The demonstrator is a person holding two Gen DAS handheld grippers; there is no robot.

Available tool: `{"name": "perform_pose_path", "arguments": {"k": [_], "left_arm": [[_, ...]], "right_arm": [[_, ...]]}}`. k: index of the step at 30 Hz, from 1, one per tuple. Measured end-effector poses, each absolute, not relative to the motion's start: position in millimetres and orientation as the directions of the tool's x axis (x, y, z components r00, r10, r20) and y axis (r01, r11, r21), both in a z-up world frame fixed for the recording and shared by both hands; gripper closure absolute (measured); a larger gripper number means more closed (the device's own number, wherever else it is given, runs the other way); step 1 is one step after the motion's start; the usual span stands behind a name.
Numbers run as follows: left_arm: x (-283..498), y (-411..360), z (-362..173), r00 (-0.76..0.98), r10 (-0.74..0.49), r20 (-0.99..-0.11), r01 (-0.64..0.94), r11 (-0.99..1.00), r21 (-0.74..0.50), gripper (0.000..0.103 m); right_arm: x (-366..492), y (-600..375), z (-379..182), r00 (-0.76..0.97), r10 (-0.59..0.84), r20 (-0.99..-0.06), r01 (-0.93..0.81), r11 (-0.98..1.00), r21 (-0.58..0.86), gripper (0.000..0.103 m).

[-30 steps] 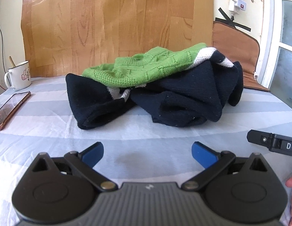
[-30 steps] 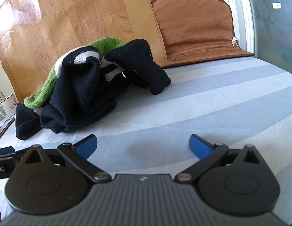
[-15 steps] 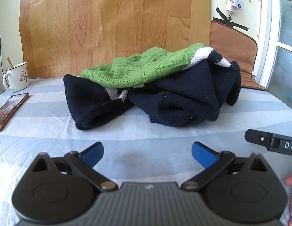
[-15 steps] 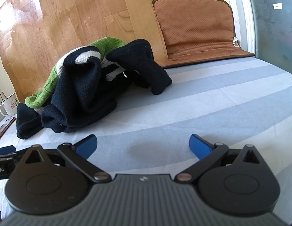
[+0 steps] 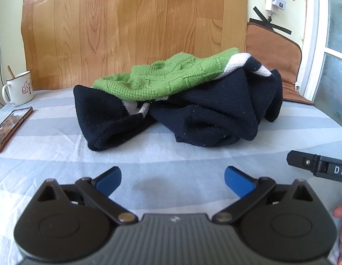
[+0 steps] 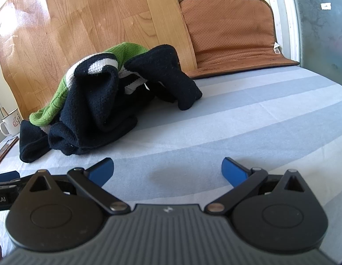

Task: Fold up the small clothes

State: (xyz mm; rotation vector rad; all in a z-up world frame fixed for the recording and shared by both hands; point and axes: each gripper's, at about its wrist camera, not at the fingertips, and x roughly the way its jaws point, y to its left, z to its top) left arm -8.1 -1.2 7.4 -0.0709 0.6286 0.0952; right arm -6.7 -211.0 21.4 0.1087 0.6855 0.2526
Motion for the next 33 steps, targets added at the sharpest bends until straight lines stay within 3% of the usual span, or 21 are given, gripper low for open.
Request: {"name": "perform_pose_path", "arguments": {"k": [33], "left_arm": [[-4.0, 6.9, 5.8, 0.786, 0.086, -0.612, -0.150, 0.987, -0.054, 0.000]], "right_arm": [[-7.4, -210.5, 21.8, 0.748, 0.268, -0.608, -0.193, 0.963, 0.188, 0.000]]}}
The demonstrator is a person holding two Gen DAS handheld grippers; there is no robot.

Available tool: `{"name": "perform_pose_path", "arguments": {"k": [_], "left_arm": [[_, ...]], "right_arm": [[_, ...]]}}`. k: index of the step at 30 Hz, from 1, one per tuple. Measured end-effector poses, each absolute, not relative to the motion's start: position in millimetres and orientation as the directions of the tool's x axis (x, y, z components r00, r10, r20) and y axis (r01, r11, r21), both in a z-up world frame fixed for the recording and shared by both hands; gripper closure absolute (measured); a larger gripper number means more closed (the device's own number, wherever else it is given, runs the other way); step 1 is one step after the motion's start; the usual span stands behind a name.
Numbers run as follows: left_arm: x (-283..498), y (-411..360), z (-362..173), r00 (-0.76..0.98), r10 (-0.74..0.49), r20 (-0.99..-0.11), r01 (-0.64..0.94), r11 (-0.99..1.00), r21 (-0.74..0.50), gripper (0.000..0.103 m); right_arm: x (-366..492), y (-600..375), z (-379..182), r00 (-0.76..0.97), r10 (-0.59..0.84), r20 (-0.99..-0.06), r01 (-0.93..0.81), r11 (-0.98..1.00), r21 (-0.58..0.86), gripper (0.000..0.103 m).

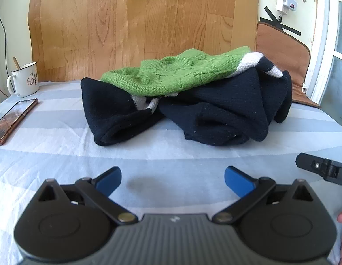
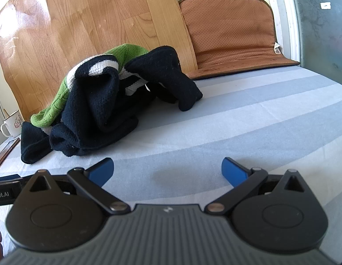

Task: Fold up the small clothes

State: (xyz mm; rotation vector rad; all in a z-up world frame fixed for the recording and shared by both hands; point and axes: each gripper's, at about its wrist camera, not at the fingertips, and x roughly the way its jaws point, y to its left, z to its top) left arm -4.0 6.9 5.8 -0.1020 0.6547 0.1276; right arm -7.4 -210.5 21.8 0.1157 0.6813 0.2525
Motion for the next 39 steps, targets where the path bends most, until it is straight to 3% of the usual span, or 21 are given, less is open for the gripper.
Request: {"name": "perform_pose_path", "arguments": {"k": [39], "left_arm": [[-1.3, 3.5, 7.8, 0.794, 0.076, -0.603, -0.140, 0.988, -0.061, 0.000]], "right_arm": [[-7.4, -210.3, 21.6, 0.747, 0.269, -0.608, -0.193, 0.963, 0.188, 0.000]]}}
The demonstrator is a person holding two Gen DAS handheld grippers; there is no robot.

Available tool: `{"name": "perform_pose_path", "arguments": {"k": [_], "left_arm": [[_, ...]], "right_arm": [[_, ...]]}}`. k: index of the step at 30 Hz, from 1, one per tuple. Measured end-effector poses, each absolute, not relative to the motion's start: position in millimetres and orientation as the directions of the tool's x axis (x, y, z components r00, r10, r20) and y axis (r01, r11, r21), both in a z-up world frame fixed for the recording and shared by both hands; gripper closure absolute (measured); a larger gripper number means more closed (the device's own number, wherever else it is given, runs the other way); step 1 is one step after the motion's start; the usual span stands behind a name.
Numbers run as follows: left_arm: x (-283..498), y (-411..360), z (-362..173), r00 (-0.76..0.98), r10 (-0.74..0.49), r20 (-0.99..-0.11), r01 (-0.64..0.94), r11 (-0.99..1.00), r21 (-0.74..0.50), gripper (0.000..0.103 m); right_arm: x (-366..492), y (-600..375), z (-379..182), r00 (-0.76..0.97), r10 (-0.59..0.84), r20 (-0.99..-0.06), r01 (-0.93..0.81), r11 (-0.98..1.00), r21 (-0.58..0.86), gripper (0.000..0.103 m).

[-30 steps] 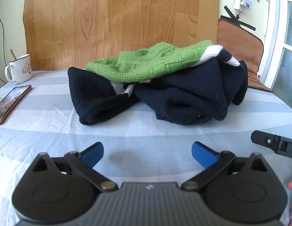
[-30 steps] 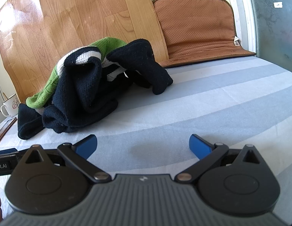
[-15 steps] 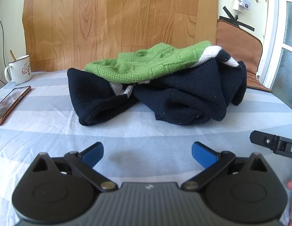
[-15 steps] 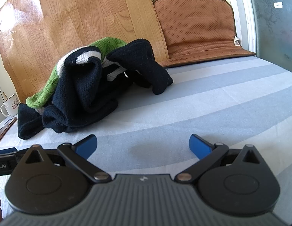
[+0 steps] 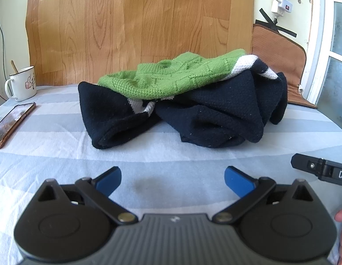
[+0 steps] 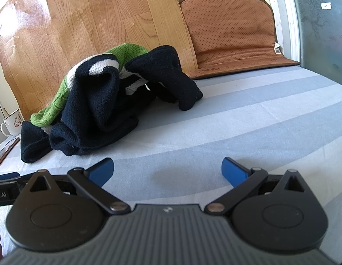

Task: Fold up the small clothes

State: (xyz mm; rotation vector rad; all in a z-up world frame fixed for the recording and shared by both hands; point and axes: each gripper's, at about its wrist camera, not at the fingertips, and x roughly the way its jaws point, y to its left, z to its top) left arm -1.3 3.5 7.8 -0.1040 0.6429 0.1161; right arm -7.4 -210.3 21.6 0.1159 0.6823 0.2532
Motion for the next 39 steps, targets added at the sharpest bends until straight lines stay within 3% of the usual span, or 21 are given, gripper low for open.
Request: {"name": "perform_pose_path", "arguments": {"k": [39], "left_arm": [[-1.8, 0.7, 6.6, 0.799, 0.082, -0.595, -0.139, 0.989, -0.050, 0.000]], "right_arm": [[-6.8, -209.7, 21.8, 0.746, 0.269, -0.609, -0.193, 0.963, 0.189, 0.000]]}}
